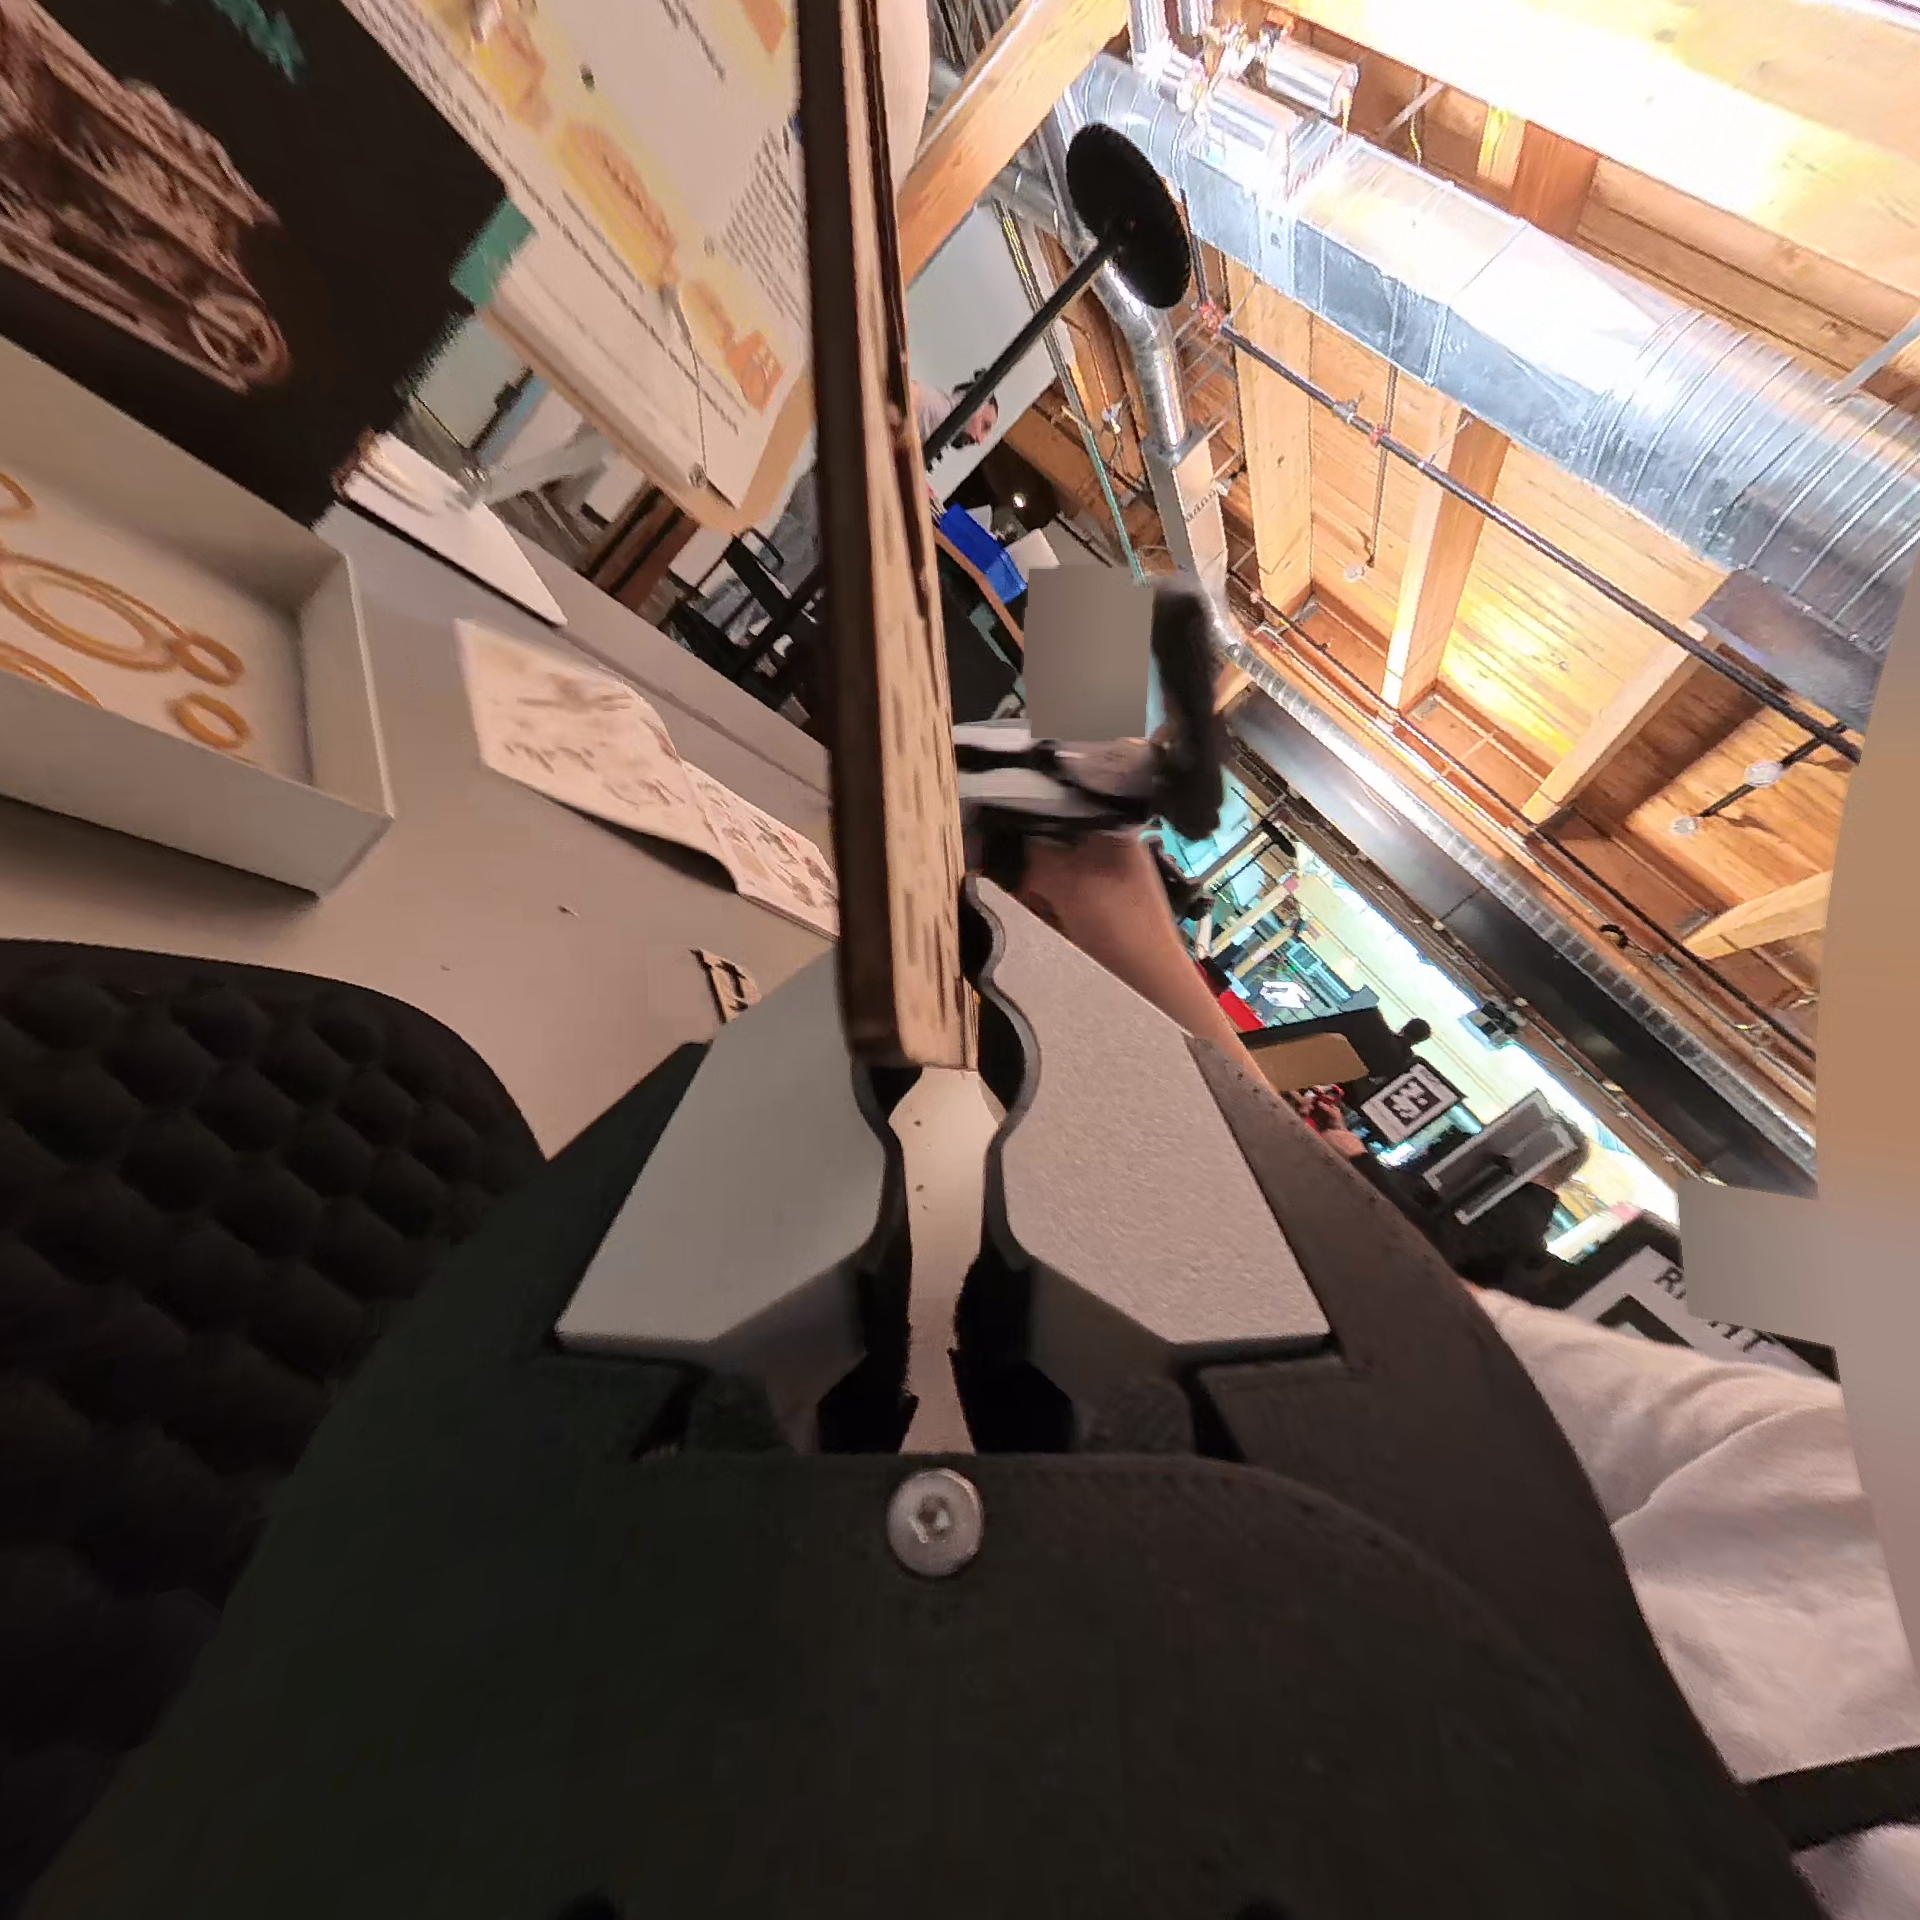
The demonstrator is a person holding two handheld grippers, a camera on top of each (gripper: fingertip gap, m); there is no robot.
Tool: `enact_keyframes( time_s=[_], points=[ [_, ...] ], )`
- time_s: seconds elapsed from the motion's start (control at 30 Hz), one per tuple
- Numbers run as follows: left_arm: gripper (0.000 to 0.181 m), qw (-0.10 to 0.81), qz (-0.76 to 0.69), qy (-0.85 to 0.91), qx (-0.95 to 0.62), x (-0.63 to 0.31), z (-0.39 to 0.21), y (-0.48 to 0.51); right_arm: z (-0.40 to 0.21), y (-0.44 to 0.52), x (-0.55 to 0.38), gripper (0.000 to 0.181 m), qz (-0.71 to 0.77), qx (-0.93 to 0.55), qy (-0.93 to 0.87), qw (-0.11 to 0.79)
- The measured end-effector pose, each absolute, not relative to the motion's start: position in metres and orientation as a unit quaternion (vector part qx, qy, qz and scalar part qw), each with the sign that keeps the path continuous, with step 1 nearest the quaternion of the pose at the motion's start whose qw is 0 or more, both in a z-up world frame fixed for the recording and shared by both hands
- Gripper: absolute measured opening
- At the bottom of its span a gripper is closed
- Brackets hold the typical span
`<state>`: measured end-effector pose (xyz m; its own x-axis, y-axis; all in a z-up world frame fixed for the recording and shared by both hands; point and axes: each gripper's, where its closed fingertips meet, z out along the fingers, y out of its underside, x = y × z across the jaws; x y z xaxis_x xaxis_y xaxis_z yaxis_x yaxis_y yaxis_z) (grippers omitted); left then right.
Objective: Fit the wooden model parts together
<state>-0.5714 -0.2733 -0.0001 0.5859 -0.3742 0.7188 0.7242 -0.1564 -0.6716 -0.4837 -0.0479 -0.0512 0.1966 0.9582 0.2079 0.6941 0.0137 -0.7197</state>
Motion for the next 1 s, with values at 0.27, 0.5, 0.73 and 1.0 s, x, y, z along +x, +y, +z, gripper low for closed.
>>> enact_keyframes(
  time_s=[0.27,0.5,0.73,1.0],
  points=[
    [0.001,0.603,-0.48,-0.118,-0.626,-0.525,-0.016,-0.258,-0.01,-0.216,-0.5,0.059,0.601,-0.632,-0.442,0.21],
    [0.0,0.583,-0.495,-0.113,-0.635,-0.505,-0.032,-0.258,-0.04,-0.236,-0.501,0.034,0.627,-0.648,-0.41,0.138],
    [0.001,0.574,-0.487,-0.102,-0.65,-0.497,-0.043,-0.26,-0.059,-0.243,-0.498,0.034,0.604,-0.669,-0.417,0.115],
    [0.0,0.568,-0.493,-0.102,-0.651,-0.496,-0.05,-0.263,-0.061,-0.25,-0.496,0.02,0.632,-0.658,-0.4,0.083]
  ],
)
